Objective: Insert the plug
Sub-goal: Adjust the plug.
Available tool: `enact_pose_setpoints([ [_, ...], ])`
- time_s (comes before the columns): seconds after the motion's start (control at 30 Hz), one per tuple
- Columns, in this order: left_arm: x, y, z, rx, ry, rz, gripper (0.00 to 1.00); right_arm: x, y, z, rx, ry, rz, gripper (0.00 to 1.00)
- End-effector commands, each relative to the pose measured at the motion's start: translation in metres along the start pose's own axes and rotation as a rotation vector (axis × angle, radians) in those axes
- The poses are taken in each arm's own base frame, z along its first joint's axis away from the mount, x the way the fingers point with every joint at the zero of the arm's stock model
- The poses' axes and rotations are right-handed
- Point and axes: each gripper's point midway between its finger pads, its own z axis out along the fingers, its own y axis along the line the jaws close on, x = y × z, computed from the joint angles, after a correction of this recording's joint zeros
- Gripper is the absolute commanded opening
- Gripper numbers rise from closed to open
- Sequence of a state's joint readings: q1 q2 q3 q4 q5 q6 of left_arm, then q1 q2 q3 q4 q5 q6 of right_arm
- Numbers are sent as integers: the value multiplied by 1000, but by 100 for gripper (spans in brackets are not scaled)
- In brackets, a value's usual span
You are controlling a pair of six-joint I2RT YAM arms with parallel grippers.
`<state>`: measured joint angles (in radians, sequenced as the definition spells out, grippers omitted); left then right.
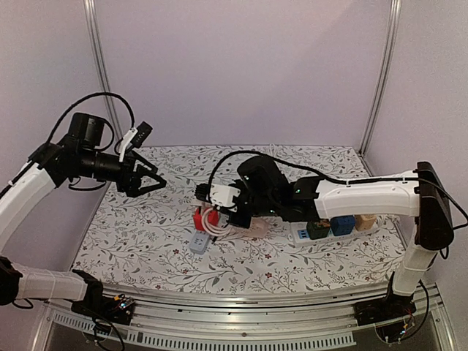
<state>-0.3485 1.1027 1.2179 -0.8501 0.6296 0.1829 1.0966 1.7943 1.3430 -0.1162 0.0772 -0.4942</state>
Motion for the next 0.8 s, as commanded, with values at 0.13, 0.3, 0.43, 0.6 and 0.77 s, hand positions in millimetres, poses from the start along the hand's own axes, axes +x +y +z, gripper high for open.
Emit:
enact_pose_setpoints([
  [0.13,18,-27,65,252,-114,-23,92,-45,-28,-12,66,-174,-28,0],
  [0.3,25,-40,61,331,-207,-29,97,-51,-36,-10,94,-162,109,0],
  [0.43,26,-40,61,375,-240,-121,96,-46,-41,-4,126,-92,126,0],
  [0.6,19,-24,65,338,-264,-184,84,-52,-48,-3,154,-60,129,0],
  [0.77,13,-15,67,326,-300,-257,85,-61,-56,-9,176,-59,131,0],
])
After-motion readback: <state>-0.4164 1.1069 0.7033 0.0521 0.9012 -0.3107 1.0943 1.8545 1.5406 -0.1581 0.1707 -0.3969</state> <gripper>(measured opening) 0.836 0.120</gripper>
